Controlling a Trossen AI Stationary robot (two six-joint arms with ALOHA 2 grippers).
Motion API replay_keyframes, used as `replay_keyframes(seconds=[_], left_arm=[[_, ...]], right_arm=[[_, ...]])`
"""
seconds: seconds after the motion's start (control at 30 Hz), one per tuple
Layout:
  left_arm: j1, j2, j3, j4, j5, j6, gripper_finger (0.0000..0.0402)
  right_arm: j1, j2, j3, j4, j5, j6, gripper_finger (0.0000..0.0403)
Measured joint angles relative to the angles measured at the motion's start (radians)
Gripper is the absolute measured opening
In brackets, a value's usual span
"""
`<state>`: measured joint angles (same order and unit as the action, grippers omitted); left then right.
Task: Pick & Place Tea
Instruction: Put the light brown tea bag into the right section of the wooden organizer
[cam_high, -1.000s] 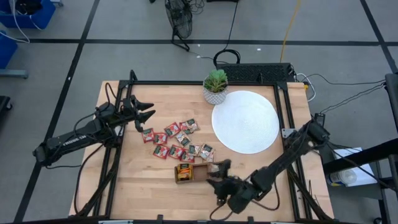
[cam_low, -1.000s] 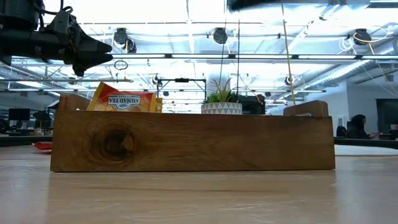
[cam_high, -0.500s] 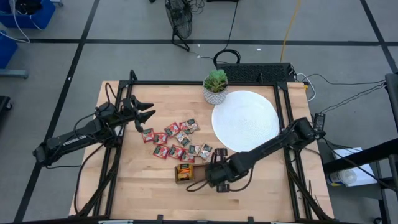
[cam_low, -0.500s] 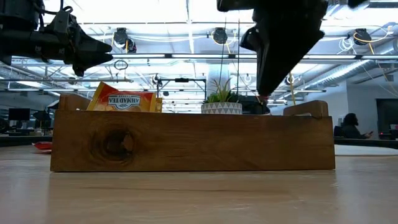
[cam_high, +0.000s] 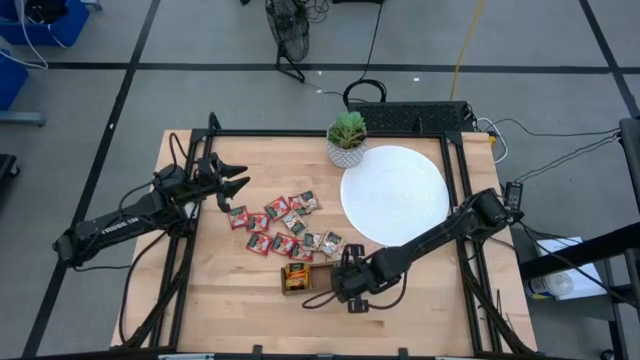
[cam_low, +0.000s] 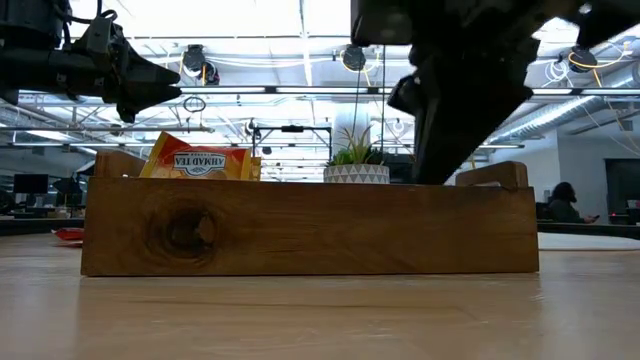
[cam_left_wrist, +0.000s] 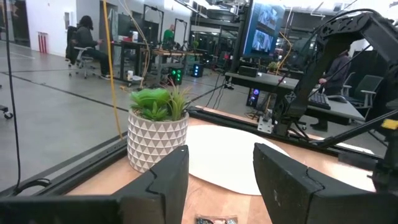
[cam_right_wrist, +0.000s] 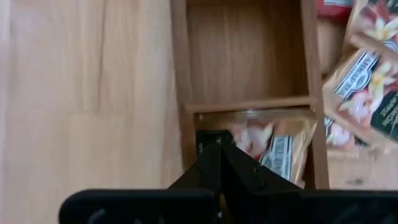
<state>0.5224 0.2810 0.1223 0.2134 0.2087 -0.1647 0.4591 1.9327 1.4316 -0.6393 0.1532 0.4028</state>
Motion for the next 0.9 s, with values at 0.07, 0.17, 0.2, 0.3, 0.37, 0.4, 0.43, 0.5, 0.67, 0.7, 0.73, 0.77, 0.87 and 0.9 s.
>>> replay_keyframes(seconds=[0.07,0.17,0.2,0.3,0.37,0.4,0.43,0.5,0.67,0.7,0.73,0.77,0.87,0.9], left_arm=[[0.0,0.0,0.0,0.0,0.0,0.0,0.0182],[0.0,0.0,0.0,0.0,0.0,0.0,0.0182],[0.0,0.0,0.0,0.0,0.0,0.0,0.0182],[0.0,0.0,0.0,0.0,0.0,0.0,0.0182],[0.0,0.0,0.0,0.0,0.0,0.0,0.0182],[0.0,0.0,0.0,0.0,0.0,0.0,0.0182],[0.0,0.0,0.0,0.0,0.0,0.0,0.0182],[0.0,0.0,0.0,0.0,0.0,0.0,0.0182],[0.0,0.0,0.0,0.0,0.0,0.0,0.0182],[0.0,0.0,0.0,0.0,0.0,0.0,0.0182],[0.0,0.0,0.0,0.0,0.0,0.0,0.0182],[0.0,0.0,0.0,0.0,0.0,0.0,0.0182],[0.0,0.0,0.0,0.0,0.0,0.0,0.0182],[0.0,0.0,0.0,0.0,0.0,0.0,0.0182]], right_arm=[[0.0,0.0,-0.022,0.004,-0.001,0.001,0.0],[0.0,0.0,-0.04,0.009,-0.016,0.001,0.0],[-0.003,0.0,-0.045,0.011,-0.026,0.001,0.0],[-0.009,0.0,-0.064,0.011,-0.047,0.01,0.0],[-0.014,0.0,-0.079,0.009,-0.054,0.026,0.0],[-0.014,0.0,-0.088,0.012,-0.053,0.031,0.0],[-0.014,0.0,-0.097,0.014,-0.052,0.037,0.0],[-0.014,0.0,-0.116,0.021,-0.044,0.051,0.0],[0.0,-0.003,-0.134,0.027,0.059,0.101,0.0],[0.006,-0.002,-0.135,0.031,0.078,0.102,0.0],[0.013,-0.002,-0.136,0.035,0.098,0.102,0.0],[0.02,-0.001,-0.136,0.037,0.123,0.102,0.0],[0.043,0.0,-0.137,0.037,0.198,0.101,0.0],[0.049,0.0,-0.137,0.036,0.221,0.101,0.0]])
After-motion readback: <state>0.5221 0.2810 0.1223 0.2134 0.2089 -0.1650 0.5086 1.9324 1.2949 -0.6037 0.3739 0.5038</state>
